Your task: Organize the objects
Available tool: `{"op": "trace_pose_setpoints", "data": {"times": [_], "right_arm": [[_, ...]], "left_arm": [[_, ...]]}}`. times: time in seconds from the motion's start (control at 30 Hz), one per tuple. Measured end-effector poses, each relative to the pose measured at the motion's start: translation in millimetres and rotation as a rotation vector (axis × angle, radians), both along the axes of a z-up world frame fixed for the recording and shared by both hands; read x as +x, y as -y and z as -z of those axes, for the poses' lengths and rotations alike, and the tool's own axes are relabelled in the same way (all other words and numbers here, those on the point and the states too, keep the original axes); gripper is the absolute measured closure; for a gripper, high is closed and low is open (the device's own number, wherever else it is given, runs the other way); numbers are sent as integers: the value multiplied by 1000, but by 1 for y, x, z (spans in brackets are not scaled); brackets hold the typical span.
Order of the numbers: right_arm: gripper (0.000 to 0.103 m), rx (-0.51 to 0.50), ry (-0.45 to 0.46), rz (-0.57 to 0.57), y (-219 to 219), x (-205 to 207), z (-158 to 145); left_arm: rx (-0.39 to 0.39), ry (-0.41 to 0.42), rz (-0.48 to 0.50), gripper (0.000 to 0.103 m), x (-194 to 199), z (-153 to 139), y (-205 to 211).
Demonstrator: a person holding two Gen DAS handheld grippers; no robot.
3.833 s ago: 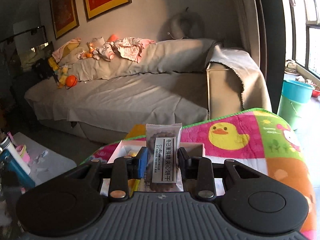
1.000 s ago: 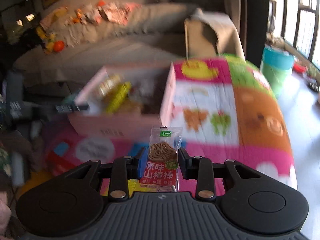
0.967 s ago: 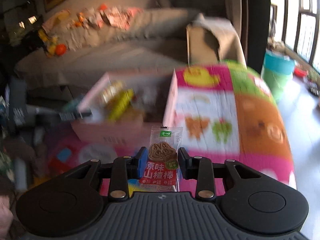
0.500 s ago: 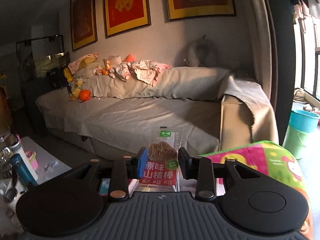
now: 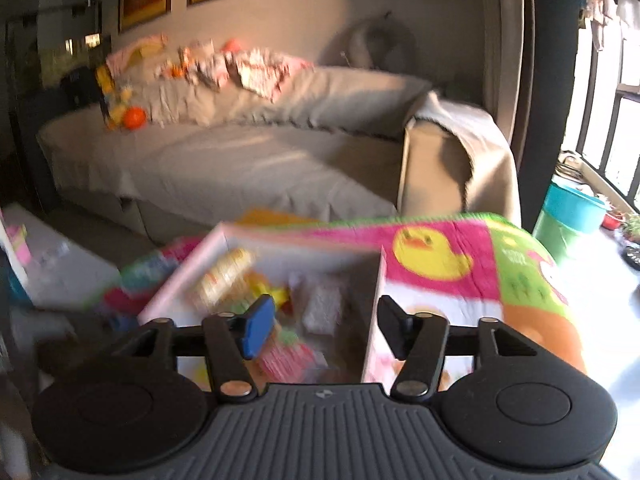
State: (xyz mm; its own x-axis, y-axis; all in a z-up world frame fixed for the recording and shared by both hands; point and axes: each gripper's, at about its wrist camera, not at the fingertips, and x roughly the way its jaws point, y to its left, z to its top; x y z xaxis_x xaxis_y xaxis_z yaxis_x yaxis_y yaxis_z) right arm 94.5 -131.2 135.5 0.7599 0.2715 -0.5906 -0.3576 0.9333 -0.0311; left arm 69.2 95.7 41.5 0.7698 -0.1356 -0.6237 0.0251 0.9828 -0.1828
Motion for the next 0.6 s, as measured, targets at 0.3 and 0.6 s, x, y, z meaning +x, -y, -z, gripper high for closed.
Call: {"op": "trace_pose_setpoints", "data": {"times": [0.3,0.6], "right_arm": [[18,-117,-85,-41,13,-27,36],[46,-74,-101,-54,11,-12,54]], "left_arm": [[-1,0,-1,84,0,0,-1],[53,-17,13,84,3,-3,7]]}}
